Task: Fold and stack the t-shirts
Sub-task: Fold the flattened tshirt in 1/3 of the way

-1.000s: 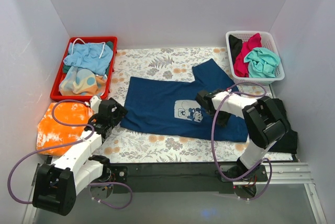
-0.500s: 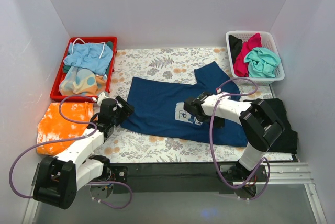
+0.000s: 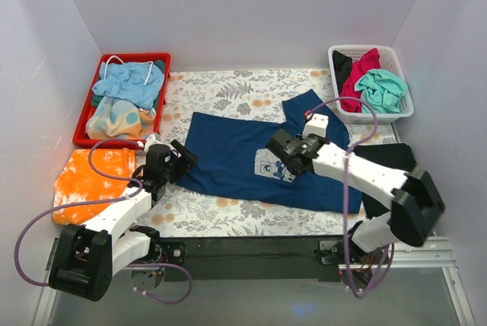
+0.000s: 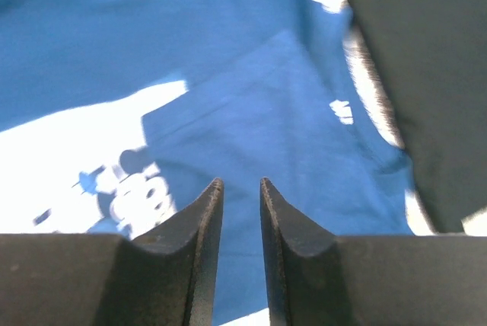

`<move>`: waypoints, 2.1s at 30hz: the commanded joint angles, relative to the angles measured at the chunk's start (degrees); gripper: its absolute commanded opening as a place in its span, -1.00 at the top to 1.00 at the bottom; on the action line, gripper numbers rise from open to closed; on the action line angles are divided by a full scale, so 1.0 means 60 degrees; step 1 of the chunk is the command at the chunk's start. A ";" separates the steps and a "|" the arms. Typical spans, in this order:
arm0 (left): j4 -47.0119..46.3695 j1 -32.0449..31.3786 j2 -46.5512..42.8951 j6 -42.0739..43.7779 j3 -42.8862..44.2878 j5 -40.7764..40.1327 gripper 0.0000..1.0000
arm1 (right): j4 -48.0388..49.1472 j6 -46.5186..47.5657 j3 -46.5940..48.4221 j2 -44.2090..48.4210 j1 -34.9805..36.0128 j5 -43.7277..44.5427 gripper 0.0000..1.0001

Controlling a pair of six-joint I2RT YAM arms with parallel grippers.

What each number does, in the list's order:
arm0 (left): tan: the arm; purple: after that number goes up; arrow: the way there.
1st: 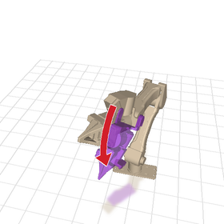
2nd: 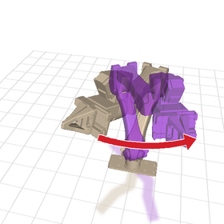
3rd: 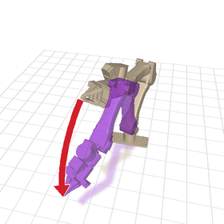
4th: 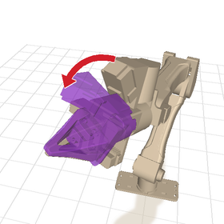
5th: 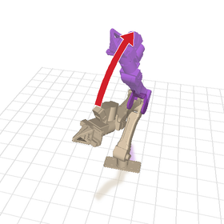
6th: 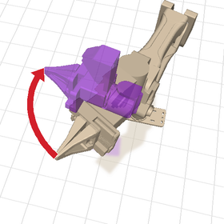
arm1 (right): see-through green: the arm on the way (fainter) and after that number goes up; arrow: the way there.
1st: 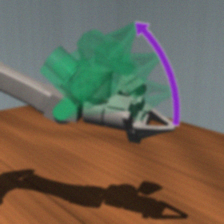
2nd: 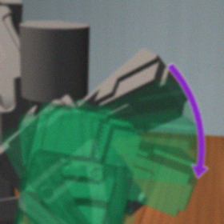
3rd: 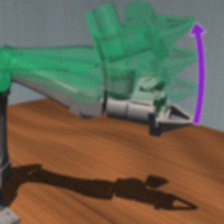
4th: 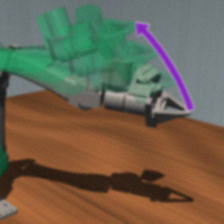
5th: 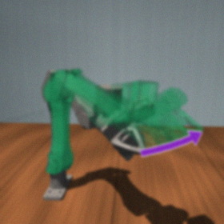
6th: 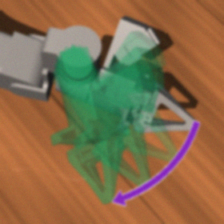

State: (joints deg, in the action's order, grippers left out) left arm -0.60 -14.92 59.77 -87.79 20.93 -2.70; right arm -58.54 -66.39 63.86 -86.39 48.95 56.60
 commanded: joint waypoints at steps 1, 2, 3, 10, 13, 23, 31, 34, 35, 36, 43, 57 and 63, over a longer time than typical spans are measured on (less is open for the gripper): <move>-0.0062 -0.0063 -0.0117 0.0144 -0.0207 0.0084 -0.43 | 0.4526 0.3807 -0.1527 0.2338 0.0118 -0.1050 0.26; 0.0041 -0.0063 -0.0161 0.0101 -0.0236 0.0026 -0.43 | 0.5093 0.4467 -0.1836 0.2734 0.0118 -0.1649 0.22; 0.0042 -0.0063 -0.0263 0.0100 -0.0265 -0.0004 -0.43 | 0.5578 0.4792 -0.2303 0.3304 0.0104 -0.1916 0.19; 0.0934 -0.0107 -0.0747 -0.0002 -0.0426 -0.0282 -0.43 | 0.6211 0.5689 -0.2175 0.3280 0.0104 -0.3031 0.08; 0.0979 -0.0107 -0.0763 -0.0002 -0.0529 -0.0457 -0.43 | 0.6635 0.5763 -0.2365 0.3280 0.0104 -0.3485 0.08; 0.2690 -0.0136 -0.0160 -0.0645 0.0012 -0.0940 -0.40 | 0.7238 0.5675 -0.2908 0.3236 0.0060 -0.4247 0.10; 0.4887 -0.0238 -0.1772 -0.1481 0.0291 -0.1762 -0.34 | 0.7516 0.5616 -0.2864 0.2359 -0.0057 -0.4832 0.10; 0.5227 -0.0311 -0.1759 -0.1701 0.0394 -0.1879 -0.34 | 0.7691 0.5601 -0.2762 0.1860 -0.0116 -0.5169 0.11; 0.5285 -0.0341 -0.1715 -0.1702 0.0423 -0.1850 -0.33 | 0.7750 0.5587 -0.2733 0.1671 -0.0145 -0.5243 0.10; 0.5387 -0.0384 -0.1656 -0.1774 0.0452 -0.1879 -0.33 | 0.7852 0.5572 -0.2718 0.1596 -0.0203 -0.5287 0.10; 0.5228 -0.0780 -0.1904 -0.1527 0.1023 -0.2099 -0.32 | 0.8468 0.5791 -0.2674 0.1361 -0.0658 -0.5799 0.10; 0.3384 -0.0883 -0.0618 -0.1159 0.0541 -0.1483 -0.32 | 0.8747 0.5689 -0.2805 0.0995 -0.0760 -0.6342 0.15; 0.4109 -0.0941 0.0220 -0.1774 0.0262 -0.2127 -0.32 | 0.8834 0.5660 -0.2996 0.1053 -0.0761 -0.6416 0.15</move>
State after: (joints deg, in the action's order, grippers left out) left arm 19.03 -20.03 58.46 -95.85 23.38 -12.49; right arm -7.86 -32.34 46.52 -81.12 44.42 18.81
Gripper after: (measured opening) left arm 0.659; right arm 0.426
